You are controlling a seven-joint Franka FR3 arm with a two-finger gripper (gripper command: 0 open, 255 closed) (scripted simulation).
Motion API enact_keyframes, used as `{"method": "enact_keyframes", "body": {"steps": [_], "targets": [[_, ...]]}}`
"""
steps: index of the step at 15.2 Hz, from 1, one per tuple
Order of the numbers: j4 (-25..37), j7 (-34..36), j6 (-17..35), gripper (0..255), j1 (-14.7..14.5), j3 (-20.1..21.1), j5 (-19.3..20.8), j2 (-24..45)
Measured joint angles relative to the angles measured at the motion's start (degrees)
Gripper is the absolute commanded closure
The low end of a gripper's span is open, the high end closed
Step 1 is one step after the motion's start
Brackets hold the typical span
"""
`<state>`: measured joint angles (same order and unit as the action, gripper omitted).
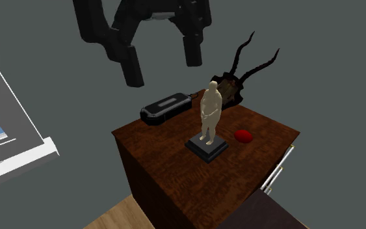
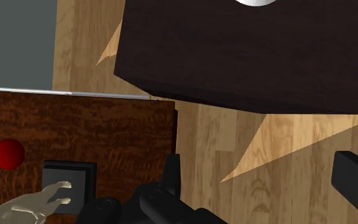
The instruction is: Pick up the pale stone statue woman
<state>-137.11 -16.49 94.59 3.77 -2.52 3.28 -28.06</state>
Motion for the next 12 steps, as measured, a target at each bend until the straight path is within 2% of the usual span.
{"method": "enact_keyframes", "body": {"steps": [5, 12], "targets": [[3.5, -3.0, 5.4, 0, 1.7, -2.4, 2.8, 9.7], [12.0, -6.8, 10.5, 0, 3.8, -5.3, 5.3, 24.0]]}}
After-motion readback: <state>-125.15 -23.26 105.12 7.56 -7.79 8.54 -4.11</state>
